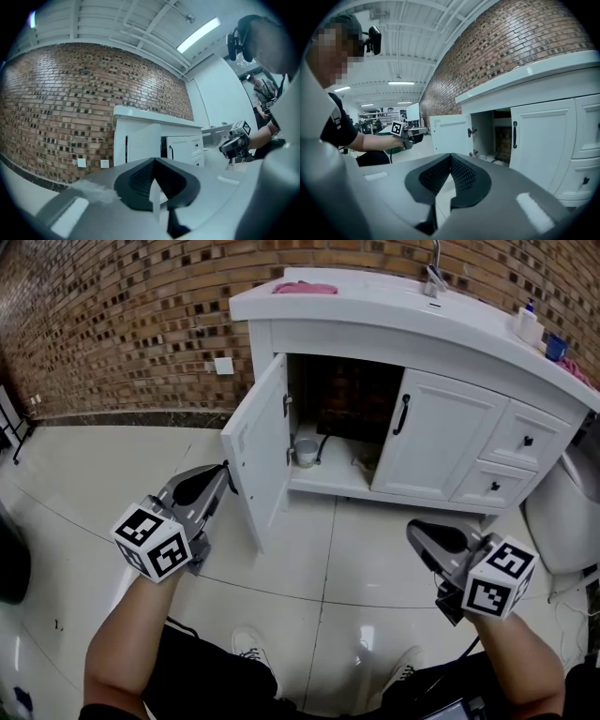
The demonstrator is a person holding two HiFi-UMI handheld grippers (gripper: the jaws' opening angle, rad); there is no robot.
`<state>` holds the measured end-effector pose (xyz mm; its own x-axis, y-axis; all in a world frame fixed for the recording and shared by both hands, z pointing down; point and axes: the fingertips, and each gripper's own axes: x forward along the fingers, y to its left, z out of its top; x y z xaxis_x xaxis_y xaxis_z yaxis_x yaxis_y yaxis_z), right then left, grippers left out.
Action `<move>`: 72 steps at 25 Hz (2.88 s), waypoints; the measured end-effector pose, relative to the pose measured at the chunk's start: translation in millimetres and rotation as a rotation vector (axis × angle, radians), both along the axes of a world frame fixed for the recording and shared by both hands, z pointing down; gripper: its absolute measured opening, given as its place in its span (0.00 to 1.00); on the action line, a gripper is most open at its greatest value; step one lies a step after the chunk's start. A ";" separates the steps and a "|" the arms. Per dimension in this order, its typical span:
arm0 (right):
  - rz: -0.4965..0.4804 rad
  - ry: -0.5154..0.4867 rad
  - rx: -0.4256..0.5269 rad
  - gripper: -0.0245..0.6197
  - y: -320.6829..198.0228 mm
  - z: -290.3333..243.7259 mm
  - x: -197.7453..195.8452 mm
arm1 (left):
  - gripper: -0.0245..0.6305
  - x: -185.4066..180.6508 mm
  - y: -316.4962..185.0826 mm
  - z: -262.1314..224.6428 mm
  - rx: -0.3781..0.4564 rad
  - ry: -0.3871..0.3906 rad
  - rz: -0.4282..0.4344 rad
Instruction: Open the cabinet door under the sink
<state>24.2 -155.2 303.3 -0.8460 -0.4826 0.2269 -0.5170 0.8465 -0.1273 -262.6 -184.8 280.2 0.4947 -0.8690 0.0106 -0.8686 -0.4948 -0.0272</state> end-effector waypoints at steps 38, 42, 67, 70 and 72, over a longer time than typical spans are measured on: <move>0.071 -0.032 -0.016 0.05 26.3 -4.0 48.9 | 0.05 239.4 49.0 8.9 -0.095 -0.044 0.519; 0.071 -0.023 -0.010 0.05 27.2 -3.4 46.2 | 0.05 239.5 49.6 8.9 -0.096 -0.046 0.519; 0.066 0.000 0.004 0.05 28.0 -5.6 36.1 | 0.05 227.3 45.8 10.3 -0.107 -0.049 0.495; 0.065 0.002 0.002 0.05 28.6 -5.1 36.3 | 0.05 227.5 45.7 11.0 -0.108 -0.049 0.494; 0.064 0.003 0.001 0.05 28.9 -5.0 36.3 | 0.05 227.4 45.4 11.6 -0.110 -0.050 0.493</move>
<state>60.5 -126.3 298.4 -0.8127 -0.5360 0.2285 -0.5705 0.8117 -0.1249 -35.2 -139.4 291.9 0.8423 -0.5248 0.1232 -0.5301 -0.8479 0.0124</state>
